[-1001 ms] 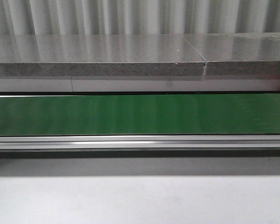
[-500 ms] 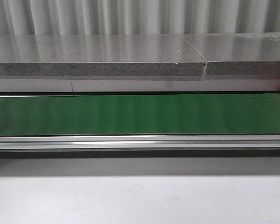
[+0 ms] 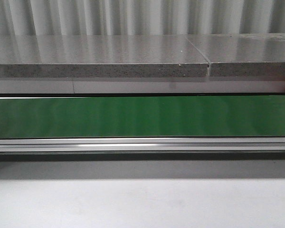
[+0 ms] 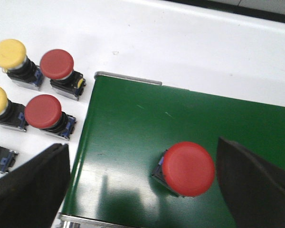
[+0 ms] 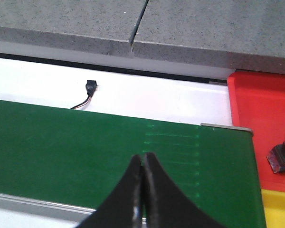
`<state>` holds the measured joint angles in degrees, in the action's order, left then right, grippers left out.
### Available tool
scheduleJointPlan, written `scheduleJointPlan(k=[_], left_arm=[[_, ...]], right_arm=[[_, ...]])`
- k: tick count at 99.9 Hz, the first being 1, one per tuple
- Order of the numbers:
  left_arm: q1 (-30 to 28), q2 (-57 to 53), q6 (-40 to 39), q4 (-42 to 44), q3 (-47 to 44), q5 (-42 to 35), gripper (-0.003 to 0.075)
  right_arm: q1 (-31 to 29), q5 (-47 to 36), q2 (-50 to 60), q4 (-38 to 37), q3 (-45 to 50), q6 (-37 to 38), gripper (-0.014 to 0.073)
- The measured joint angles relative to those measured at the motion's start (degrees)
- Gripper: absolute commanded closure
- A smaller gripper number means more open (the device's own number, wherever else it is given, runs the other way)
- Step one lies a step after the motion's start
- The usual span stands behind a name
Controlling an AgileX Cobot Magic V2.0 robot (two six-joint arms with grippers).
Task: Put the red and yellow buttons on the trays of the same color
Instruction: 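Carry the red button onto the start of the belt, release, then grasp a yellow button from the cluster with the left gripper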
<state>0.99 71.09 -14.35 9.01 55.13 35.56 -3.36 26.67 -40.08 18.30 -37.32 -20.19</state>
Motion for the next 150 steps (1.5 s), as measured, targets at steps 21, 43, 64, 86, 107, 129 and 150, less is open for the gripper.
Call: scheduleJointPlan(k=[21, 43, 64, 86, 107, 129, 150], left_arm=[[-6.04, -1.63, 0.00, 0.90, -0.12, 1.75, 0.0114], [-16.40, -1.11, -0.51, 1.02, -2.56, 1.88, 0.0114], [-23.64, 4.40, -1.98, 1.13, -3.27, -0.08, 0.0114], [-25.46, 13.20, -2.52, 1.24, -3.27, -2.12, 0.0114], [-25.46, 19.52, -2.55, 1.35, -0.03, -3.29, 0.0114], [-25.46, 25.49, -2.55, 1.46, 6.31, -2.31, 0.0114], [-25.46, 30.31, -2.55, 1.46, 9.91, -1.17, 0.0114]], right_arm=[[0.00, 0.00, 0.00, 0.00, 0.00, 0.00, 0.0662], [0.00, 0.00, 0.00, 0.00, 0.00, 0.00, 0.0662], [0.00, 0.00, 0.00, 0.00, 0.00, 0.00, 0.0662], [0.00, 0.00, 0.00, 0.00, 0.00, 0.00, 0.0662], [0.00, 0.00, 0.00, 0.00, 0.00, 0.00, 0.0662], [0.00, 0.00, 0.00, 0.00, 0.00, 0.00, 0.0662], [0.00, 0.00, 0.00, 0.00, 0.00, 0.00, 0.0662]])
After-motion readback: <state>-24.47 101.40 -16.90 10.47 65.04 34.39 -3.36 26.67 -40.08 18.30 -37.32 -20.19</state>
